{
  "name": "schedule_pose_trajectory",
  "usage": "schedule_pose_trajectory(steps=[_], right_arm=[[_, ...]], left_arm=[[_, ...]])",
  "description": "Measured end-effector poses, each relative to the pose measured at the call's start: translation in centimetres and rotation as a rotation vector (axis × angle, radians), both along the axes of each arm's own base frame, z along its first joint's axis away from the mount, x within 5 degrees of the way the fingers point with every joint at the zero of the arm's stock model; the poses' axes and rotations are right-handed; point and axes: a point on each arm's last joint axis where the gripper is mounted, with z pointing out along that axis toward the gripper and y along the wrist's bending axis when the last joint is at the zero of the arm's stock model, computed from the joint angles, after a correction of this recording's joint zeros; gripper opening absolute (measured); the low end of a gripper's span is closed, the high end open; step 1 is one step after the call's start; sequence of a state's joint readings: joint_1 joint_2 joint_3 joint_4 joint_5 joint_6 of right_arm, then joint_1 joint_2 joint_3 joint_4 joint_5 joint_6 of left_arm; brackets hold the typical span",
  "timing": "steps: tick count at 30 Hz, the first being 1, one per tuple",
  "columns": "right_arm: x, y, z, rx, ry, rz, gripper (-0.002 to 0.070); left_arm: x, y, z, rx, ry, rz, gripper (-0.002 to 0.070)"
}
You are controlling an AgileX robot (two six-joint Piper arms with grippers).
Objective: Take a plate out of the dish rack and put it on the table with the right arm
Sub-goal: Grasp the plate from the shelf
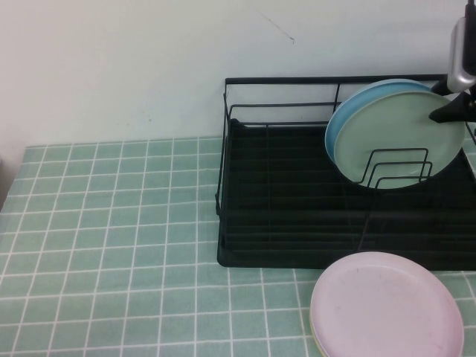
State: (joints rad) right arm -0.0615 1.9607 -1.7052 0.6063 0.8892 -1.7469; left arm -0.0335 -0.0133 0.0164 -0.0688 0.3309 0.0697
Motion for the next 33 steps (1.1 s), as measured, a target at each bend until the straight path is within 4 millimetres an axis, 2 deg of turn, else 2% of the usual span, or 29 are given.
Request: schedule_pose_trajectory(steps=[13,18,22,29,33], right_arm=[[-0.4,0.2,0.2,-0.002,0.011,0.035,0.0345],[0.1,0.1,-0.2,-0.005,-0.005,0.022,0.0319],[0.3,0.0,-0.2,0.013,-0.018,0.008,0.0270],[0.6,0.0,-0.1,0.022,-0.047,-0.017,0.0094],[0.8,-0.1,0.0,0.023,-0.068,-0.034,0.0085]], left_arm=[[0.0,0.0,0.0,0.000,0.000,0.000,-0.0003],[0.0,0.0,0.0,0.000,0.000,0.000,-0.0003],[0.0,0.0,0.0,0.000,0.000,0.000,-0.0003],[0.0,0.0,0.0,0.000,0.000,0.000,-0.0003],[0.0,0.0,0.0,0.000,0.000,0.000,-0.0003]])
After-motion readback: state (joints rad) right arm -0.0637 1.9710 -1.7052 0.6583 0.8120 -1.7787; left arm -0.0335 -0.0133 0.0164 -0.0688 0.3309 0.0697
